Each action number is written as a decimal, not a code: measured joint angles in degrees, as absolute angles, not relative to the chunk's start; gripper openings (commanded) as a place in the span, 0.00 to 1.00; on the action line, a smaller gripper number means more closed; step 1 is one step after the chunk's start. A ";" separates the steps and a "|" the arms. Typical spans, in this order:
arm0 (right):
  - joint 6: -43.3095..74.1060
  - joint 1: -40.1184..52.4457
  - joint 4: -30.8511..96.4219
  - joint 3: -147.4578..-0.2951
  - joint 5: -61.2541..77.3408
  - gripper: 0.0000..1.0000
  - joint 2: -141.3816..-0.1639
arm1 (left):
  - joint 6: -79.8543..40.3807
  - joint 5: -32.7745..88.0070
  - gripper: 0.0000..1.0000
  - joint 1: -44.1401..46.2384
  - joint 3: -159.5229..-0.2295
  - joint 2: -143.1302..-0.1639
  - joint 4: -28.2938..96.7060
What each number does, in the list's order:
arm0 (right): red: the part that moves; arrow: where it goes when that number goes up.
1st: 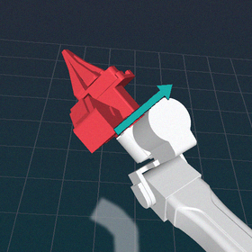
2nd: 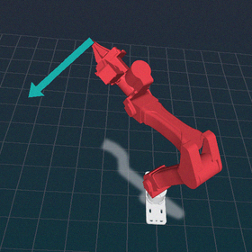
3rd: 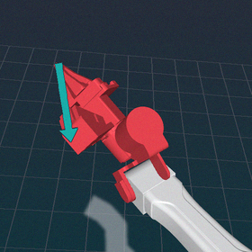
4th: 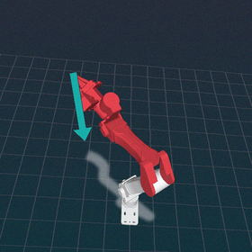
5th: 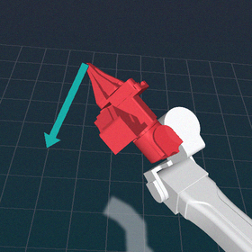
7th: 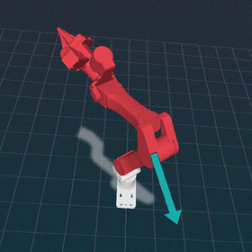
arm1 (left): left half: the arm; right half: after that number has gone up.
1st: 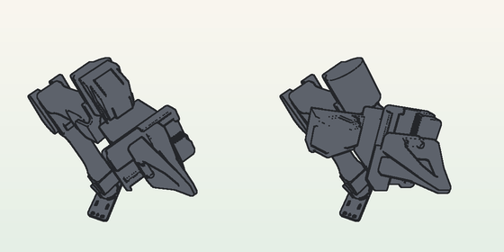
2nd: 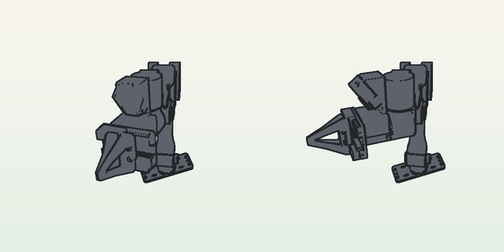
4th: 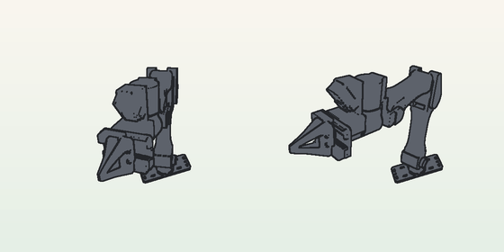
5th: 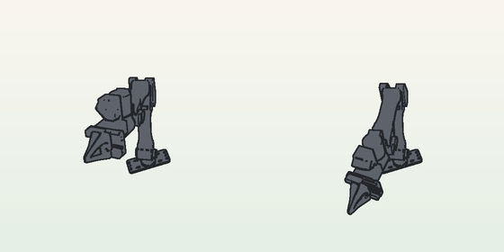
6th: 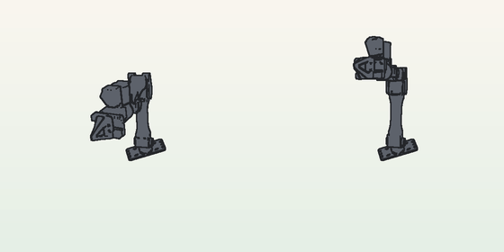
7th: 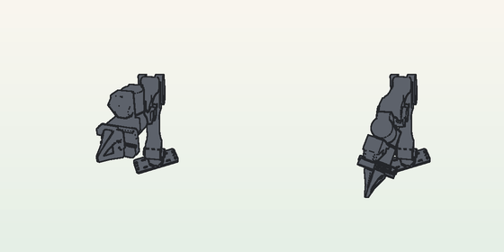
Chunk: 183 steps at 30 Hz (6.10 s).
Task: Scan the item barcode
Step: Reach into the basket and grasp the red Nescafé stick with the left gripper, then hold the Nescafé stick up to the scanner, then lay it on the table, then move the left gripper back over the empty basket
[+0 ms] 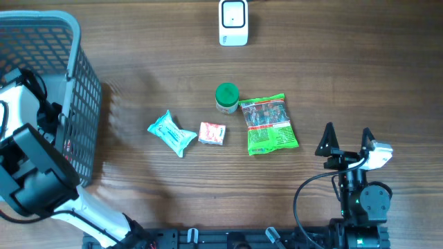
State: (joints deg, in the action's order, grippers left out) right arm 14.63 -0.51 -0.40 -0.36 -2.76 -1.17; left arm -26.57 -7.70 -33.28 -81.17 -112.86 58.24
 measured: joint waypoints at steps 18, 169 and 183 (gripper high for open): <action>14.63 -0.51 -0.40 -0.36 -2.76 1.00 -1.17 | -18.04 -7.66 0.97 -33.28 -68.27 -102.63 46.11; 14.63 -0.51 -0.40 -0.36 -2.76 1.00 -1.17 | -2.59 -22.68 1.00 -4.05 -77.95 -42.22 20.14; 14.63 -0.51 -0.40 -0.36 -2.76 0.99 -1.17 | -5.04 -10.57 1.00 -4.05 -77.62 -23.11 21.63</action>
State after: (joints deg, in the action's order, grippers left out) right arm 14.63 -0.51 -0.40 -0.36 -2.76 -1.17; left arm -5.04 -10.57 -4.05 -77.62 -23.11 21.63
